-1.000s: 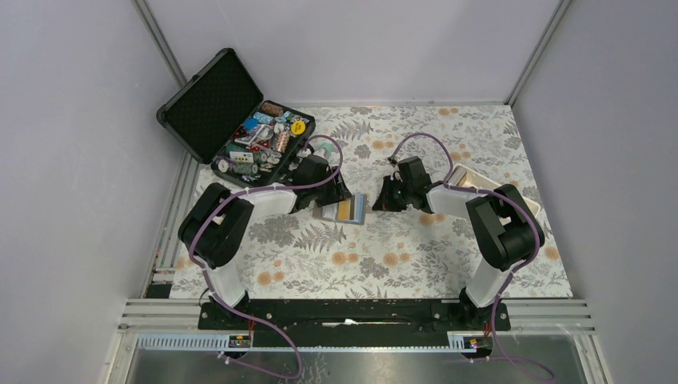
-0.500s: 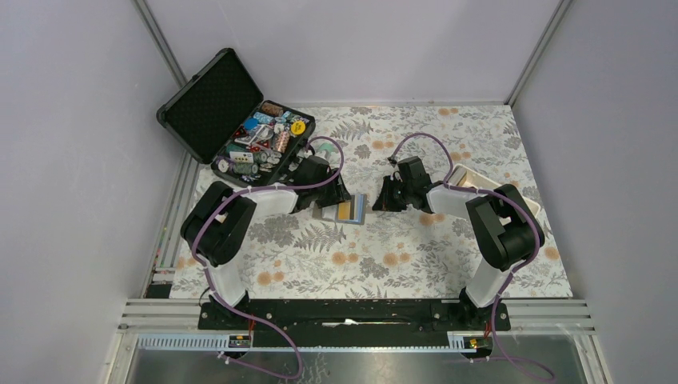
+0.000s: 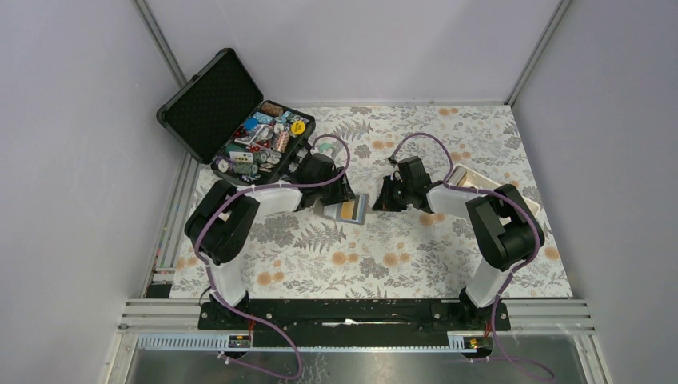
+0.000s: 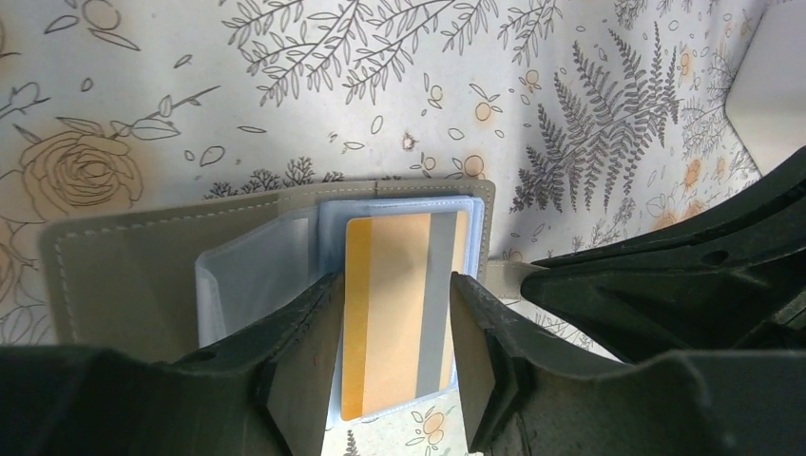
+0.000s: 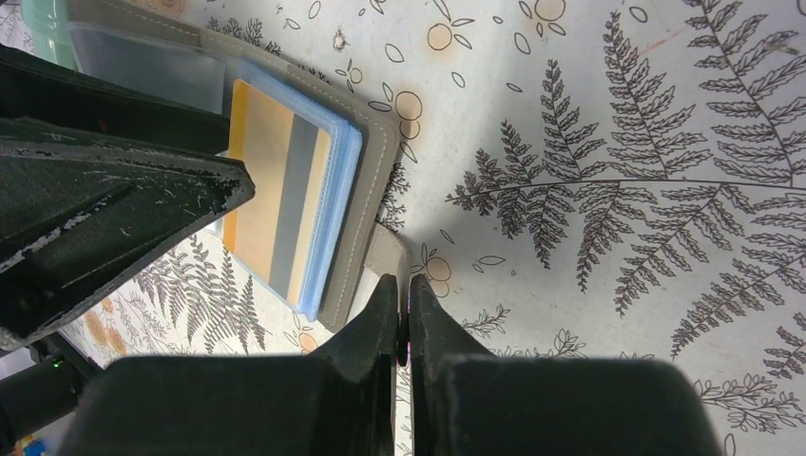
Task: Put the credit cards into the card holder
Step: Insert the credit card into the card holder.
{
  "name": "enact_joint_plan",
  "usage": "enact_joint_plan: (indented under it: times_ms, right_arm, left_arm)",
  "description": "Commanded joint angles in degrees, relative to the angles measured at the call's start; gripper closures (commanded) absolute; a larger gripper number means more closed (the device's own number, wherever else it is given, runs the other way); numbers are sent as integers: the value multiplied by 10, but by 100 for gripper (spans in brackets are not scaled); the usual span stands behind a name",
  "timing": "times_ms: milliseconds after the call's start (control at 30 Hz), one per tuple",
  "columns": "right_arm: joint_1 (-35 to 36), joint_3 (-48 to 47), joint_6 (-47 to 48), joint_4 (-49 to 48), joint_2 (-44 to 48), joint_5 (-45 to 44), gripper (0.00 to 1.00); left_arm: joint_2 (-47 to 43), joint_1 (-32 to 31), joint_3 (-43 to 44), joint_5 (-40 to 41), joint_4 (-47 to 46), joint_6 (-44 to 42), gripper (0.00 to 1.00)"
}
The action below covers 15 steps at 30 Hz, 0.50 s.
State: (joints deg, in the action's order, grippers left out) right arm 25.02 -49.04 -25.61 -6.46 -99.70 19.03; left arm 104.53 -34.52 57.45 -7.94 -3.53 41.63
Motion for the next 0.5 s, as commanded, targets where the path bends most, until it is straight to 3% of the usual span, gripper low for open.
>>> enact_joint_plan:
  times_ms: [0, 400, 467]
  right_arm:
    - [-3, -26, 12, 1, -2, -1, 100]
    - [-3, -20, 4, 1, 21, 0, 100]
    - [-3, -17, 3, 1, 32, 3, 100]
  left_arm:
    - [7, -14, 37, 2, 1, -24, 54]
    - [11, -27, 39, 18, 24, -31, 54]
    - [5, -26, 30, 24, 26, -26, 50]
